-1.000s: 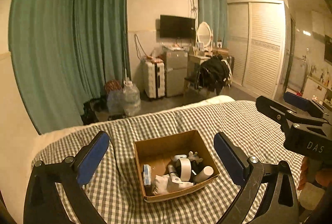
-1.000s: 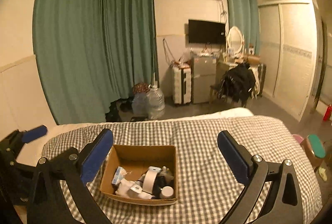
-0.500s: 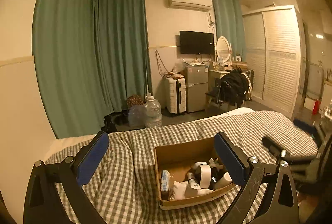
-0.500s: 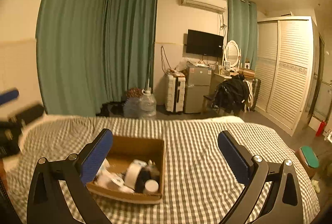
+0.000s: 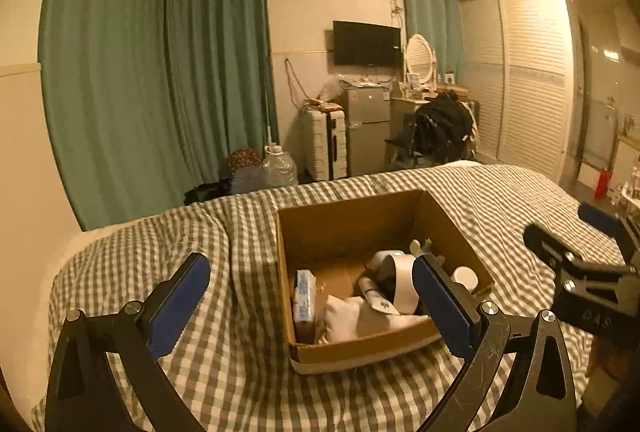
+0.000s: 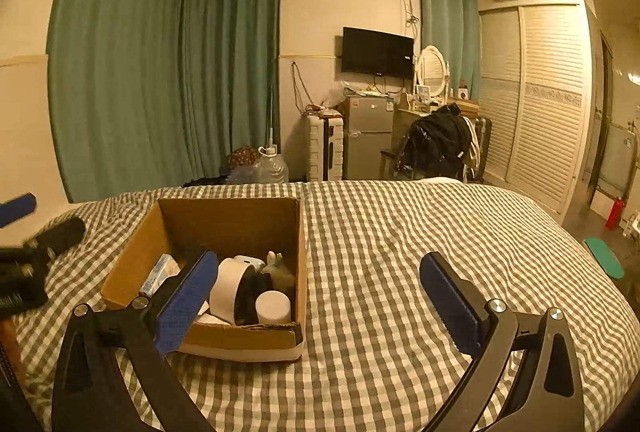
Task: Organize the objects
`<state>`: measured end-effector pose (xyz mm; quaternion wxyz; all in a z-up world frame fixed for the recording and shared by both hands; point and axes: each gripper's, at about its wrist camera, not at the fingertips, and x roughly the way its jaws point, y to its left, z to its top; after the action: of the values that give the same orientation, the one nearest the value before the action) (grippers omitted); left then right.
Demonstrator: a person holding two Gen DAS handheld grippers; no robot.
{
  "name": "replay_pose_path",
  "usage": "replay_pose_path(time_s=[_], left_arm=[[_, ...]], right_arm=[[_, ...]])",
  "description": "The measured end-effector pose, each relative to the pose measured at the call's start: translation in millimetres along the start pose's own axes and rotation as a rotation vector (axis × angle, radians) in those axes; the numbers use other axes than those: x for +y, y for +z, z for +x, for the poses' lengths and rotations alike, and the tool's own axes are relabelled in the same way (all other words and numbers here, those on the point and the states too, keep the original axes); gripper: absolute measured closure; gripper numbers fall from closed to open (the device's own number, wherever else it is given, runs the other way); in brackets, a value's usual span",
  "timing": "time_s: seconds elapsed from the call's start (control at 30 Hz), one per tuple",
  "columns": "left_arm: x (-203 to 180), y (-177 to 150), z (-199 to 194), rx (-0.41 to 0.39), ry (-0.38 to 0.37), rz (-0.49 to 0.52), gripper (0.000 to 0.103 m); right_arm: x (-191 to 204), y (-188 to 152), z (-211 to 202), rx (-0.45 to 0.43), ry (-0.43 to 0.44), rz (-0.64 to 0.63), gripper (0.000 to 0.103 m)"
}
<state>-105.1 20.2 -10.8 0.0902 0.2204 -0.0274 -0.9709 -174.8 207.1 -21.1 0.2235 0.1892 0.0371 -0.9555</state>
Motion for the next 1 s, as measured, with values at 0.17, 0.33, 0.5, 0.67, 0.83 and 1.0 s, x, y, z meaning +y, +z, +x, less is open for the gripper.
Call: replay_pose_path(time_s=[0.17,0.33,0.5,0.67,0.83,1.0], left_arm=[[3.1,-7.9,1.3,0.009,-0.014,0.015,0.0],[11.9,-7.4,0.5,0.007,0.0,-0.02,0.0],[13.8,-8.4,0.5,0.01,0.023,-0.025,0.0],[8.4,-9.3,0.3,0.004,0.044,0.005,0.0],[8.2,-8.8,0.7,0.008,0.042,0.006,0.0],[9.6,-9.1,2.1,0.013,0.036,0.003,0.0]], right_arm=[[7.1,-3.6,3.9,-0.007,0.01,-0.005,0.002],[14.9,-8.0,10.3,0.012,0.005,-0.033,0.002],[19.1,-12.8,14.6,0.034,0.011,-0.05,0.002],[19.3,-13.4,13.2,0.025,0.01,-0.051,0.002],[17.9,-12.9,7.9,0.014,0.01,-0.044,0.002],[17.9,-14.2,7.9,0.018,0.018,-0.038,0.002]])
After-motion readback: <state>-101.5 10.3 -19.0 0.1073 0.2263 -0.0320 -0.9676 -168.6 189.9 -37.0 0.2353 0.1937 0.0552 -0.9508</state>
